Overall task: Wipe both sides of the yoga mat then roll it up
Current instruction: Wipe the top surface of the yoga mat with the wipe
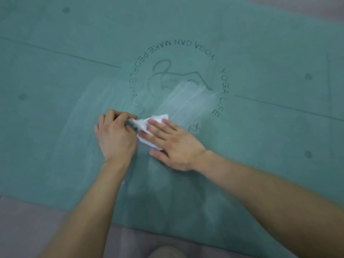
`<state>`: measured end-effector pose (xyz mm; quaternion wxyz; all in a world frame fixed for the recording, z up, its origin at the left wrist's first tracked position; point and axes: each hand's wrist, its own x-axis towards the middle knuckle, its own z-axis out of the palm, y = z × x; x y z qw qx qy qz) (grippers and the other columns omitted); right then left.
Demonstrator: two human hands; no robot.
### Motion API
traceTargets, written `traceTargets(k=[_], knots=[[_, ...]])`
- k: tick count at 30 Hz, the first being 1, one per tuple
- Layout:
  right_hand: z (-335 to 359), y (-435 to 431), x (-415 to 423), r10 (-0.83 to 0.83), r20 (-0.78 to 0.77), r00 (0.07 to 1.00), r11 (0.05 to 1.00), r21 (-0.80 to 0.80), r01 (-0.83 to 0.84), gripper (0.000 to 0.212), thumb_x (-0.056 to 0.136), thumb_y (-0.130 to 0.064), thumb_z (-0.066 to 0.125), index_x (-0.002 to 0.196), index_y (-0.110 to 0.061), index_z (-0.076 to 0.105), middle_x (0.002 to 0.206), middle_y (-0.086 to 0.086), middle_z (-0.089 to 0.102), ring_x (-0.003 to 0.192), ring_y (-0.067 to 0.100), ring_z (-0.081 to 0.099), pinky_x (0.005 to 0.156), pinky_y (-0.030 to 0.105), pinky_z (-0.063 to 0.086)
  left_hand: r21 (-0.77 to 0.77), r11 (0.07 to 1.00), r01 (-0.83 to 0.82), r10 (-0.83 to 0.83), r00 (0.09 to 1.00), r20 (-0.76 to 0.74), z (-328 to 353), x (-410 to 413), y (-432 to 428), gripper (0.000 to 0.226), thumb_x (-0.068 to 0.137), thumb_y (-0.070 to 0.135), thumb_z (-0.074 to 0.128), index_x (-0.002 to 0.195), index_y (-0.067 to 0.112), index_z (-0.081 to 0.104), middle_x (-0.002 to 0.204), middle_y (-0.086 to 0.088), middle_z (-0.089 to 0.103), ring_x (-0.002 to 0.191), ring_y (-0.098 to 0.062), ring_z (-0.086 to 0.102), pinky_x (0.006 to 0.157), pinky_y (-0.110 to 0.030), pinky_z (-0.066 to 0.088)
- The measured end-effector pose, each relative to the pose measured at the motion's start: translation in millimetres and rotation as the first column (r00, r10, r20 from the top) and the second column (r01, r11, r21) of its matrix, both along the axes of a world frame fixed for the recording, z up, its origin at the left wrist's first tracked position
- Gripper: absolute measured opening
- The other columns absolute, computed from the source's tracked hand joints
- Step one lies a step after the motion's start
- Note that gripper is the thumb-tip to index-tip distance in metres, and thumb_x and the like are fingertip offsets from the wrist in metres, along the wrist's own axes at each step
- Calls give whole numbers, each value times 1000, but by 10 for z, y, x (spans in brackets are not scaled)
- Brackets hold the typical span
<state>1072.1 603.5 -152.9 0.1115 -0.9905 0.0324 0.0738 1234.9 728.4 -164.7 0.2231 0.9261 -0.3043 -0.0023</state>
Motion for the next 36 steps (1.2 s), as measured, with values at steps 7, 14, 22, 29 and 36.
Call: traceTargets(k=[7,14,22,29,36], knots=[[-69,-525,339,-400,55,915,916,4,401,71,106,-58,17,168,-23,19,176,4,13,163,21,0,131,49,-1,19,992,121,-121,993,0,64,27,91,47,79,10,48,109,28,80,106,2,63,97,-29,55,88,-45,47],[-29,-555,-307,0,23,1000,1000,1,0,68,109,-59,19,169,-27,15,176,3,14,163,20,2,132,46,4,230,958,170,-156,985,-78,211,-127,104,49,88,20,49,134,21,66,137,-8,60,120,-38,54,109,-46,45],[15,-61,-785,10,58,998,998,61,-13,73,107,-61,31,167,-21,23,175,7,19,163,26,2,131,52,4,366,919,148,-121,988,-97,535,-624,456,47,91,36,56,135,19,61,129,-11,59,118,-39,57,104,-50,49],[13,-935,-457,278,-48,959,959,-45,-280,71,109,-62,20,169,-28,5,177,3,4,163,20,-5,132,46,0,405,913,48,11,990,-142,698,-1085,569,43,94,34,66,135,25,62,126,-5,56,118,-34,54,94,-50,54],[11,-1050,-345,-85,-15,996,996,-26,84,83,103,-73,18,169,-24,9,177,5,6,163,20,-6,131,50,-2,544,813,208,11,928,-371,843,-1307,735,111,67,60,91,161,38,35,169,-4,27,152,-30,32,119,-51,39]])
